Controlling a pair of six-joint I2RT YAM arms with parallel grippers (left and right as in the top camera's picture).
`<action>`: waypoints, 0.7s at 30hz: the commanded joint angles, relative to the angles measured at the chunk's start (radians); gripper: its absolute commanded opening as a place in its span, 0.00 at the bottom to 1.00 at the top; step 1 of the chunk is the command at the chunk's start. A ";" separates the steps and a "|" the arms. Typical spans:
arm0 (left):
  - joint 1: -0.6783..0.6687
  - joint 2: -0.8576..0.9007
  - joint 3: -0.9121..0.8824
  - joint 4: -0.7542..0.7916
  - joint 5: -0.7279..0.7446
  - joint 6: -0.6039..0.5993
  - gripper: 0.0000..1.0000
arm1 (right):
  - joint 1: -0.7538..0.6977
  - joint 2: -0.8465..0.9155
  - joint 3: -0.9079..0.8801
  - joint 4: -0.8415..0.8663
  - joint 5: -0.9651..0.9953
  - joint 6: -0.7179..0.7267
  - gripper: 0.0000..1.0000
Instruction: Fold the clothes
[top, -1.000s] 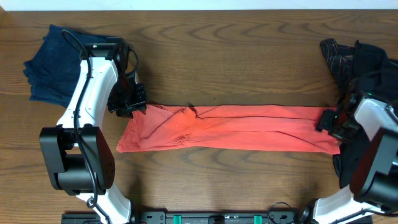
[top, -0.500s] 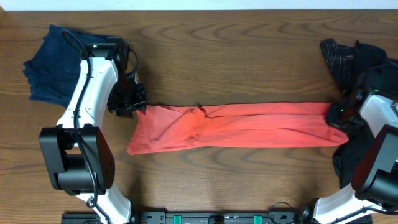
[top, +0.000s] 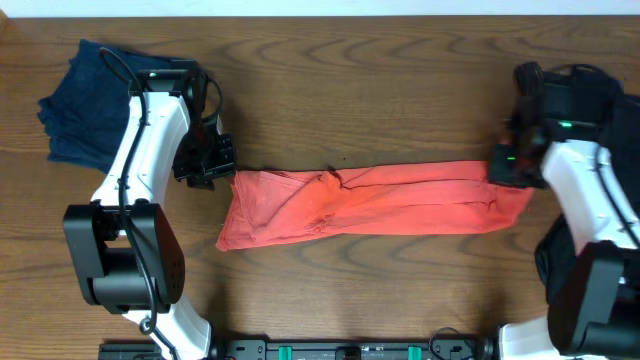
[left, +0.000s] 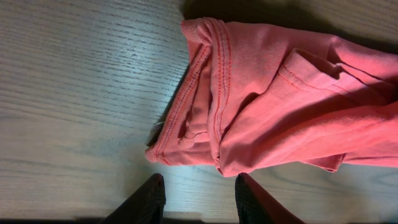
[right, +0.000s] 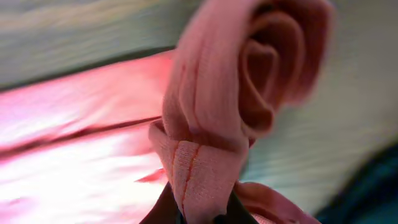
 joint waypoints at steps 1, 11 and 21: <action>0.005 -0.009 -0.002 -0.002 -0.008 -0.011 0.39 | 0.137 -0.007 0.013 -0.013 -0.008 0.019 0.06; 0.005 -0.009 -0.002 -0.002 -0.008 -0.011 0.39 | 0.378 0.063 0.013 0.051 -0.056 0.115 0.17; 0.005 -0.009 -0.002 -0.002 -0.009 -0.011 0.44 | 0.435 0.069 0.013 0.111 -0.084 0.111 0.50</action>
